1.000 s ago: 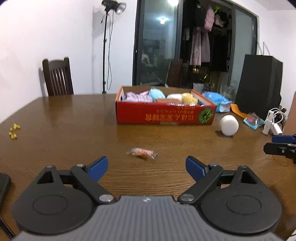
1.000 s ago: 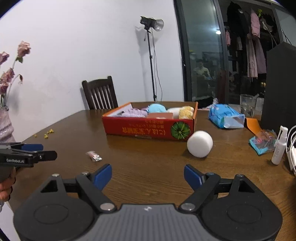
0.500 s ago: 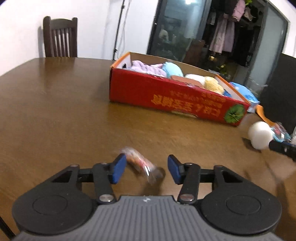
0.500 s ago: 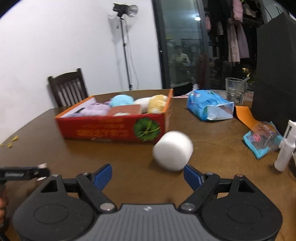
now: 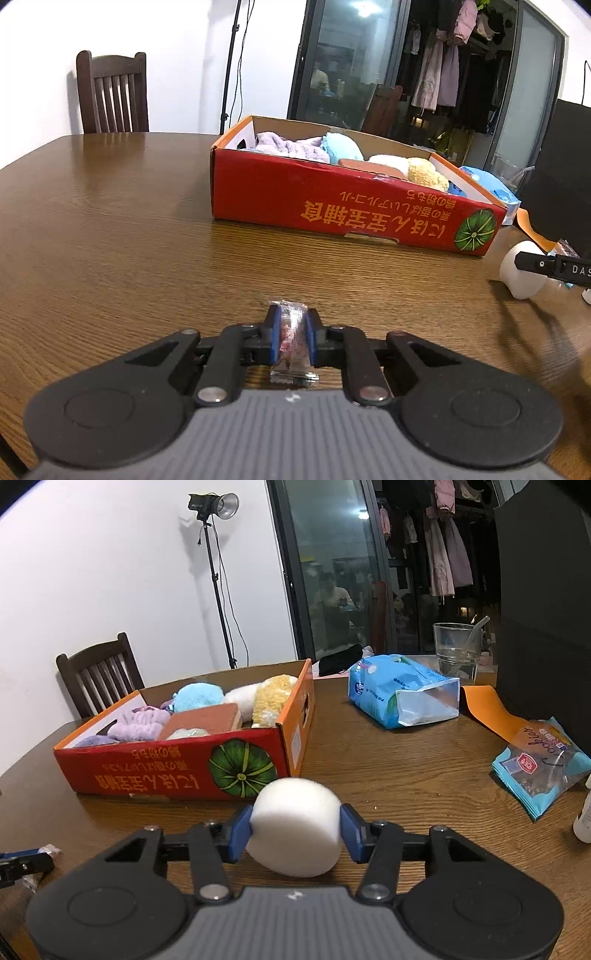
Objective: Organize soft objects
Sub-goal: 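Carry the candy packet and foam cylinder into the box and open both grippers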
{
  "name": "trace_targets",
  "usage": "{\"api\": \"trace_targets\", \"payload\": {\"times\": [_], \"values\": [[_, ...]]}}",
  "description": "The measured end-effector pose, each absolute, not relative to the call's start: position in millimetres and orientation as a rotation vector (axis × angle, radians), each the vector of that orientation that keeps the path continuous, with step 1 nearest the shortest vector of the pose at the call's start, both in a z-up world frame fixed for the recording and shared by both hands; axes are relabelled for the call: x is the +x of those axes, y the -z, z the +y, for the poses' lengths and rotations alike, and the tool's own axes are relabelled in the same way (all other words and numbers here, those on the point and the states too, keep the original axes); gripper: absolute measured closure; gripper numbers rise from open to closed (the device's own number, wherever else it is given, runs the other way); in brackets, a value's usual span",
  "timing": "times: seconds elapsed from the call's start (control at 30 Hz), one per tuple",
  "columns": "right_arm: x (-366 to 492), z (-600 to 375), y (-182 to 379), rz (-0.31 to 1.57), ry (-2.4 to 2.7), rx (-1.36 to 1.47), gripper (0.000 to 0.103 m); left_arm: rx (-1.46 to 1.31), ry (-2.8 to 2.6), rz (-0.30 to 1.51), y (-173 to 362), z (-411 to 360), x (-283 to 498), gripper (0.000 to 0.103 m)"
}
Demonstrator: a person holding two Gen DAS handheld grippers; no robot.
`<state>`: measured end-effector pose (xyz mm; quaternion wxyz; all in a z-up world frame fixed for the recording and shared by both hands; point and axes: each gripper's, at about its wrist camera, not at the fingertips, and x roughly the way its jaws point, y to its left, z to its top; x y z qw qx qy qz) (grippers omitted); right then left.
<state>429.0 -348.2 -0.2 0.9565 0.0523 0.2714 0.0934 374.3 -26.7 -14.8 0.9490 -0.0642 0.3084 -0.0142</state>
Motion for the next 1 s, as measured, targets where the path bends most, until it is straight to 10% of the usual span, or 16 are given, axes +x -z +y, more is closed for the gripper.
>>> {"api": "trace_targets", "payload": {"times": [1.0], "values": [[266,-322,-56,0.433,-0.385,0.14,0.054,-0.091,0.208,0.427,-74,-40,278,0.089]]}}
